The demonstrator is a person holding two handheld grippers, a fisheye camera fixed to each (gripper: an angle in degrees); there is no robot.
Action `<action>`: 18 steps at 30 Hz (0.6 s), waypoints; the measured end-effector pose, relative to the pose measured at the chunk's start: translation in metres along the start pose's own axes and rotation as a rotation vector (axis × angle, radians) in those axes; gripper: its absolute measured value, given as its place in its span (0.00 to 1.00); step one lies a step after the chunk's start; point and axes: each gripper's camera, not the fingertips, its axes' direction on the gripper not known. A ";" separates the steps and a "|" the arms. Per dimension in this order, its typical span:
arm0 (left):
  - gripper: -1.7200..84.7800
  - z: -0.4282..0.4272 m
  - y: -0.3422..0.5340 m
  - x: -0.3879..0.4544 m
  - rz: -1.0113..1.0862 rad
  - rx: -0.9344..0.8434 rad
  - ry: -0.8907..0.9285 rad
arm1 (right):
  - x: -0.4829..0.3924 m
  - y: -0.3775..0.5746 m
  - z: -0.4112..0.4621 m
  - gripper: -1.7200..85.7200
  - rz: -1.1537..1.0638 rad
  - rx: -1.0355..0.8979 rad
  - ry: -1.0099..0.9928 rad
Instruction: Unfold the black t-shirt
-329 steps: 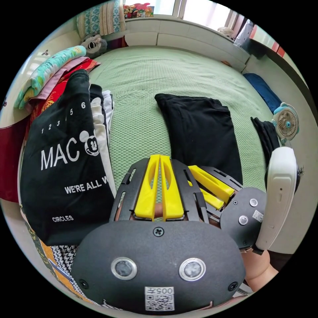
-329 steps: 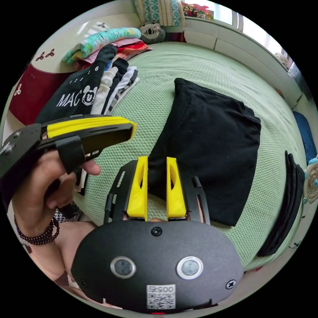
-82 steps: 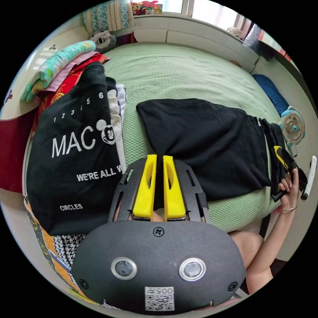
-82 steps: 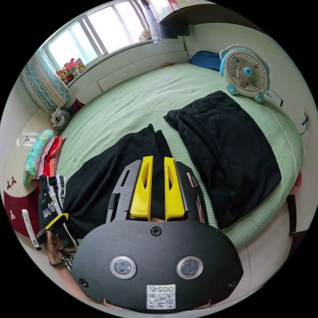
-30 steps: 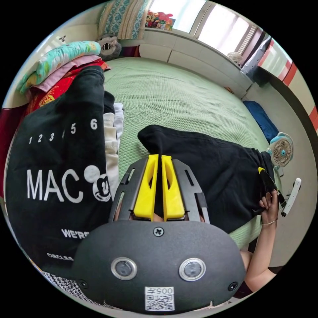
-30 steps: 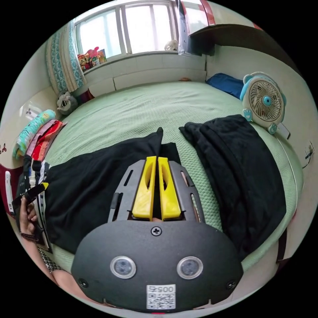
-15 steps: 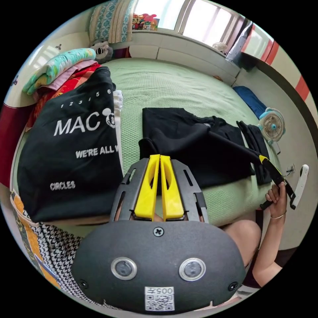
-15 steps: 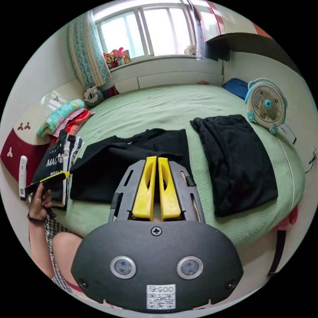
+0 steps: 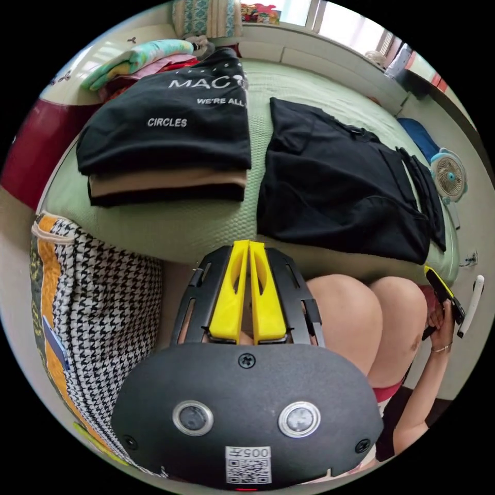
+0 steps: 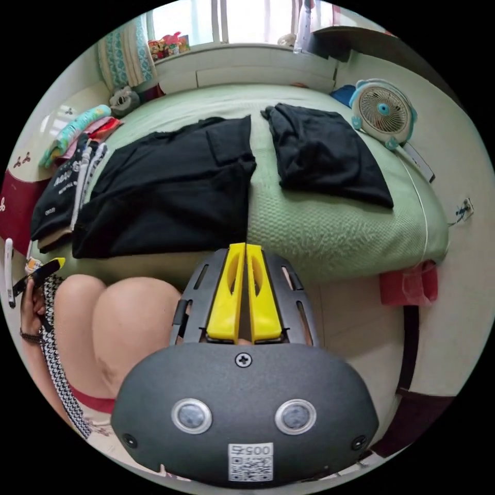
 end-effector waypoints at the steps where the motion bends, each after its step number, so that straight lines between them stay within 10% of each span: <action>1: 0.03 -0.002 0.005 -0.002 0.001 0.002 0.013 | 0.002 0.010 -0.002 0.01 0.006 0.001 0.011; 18: 0.12 -0.082 0.085 0.010 0.182 0.167 0.165 | 0.036 0.110 -0.081 0.06 0.066 0.080 -0.014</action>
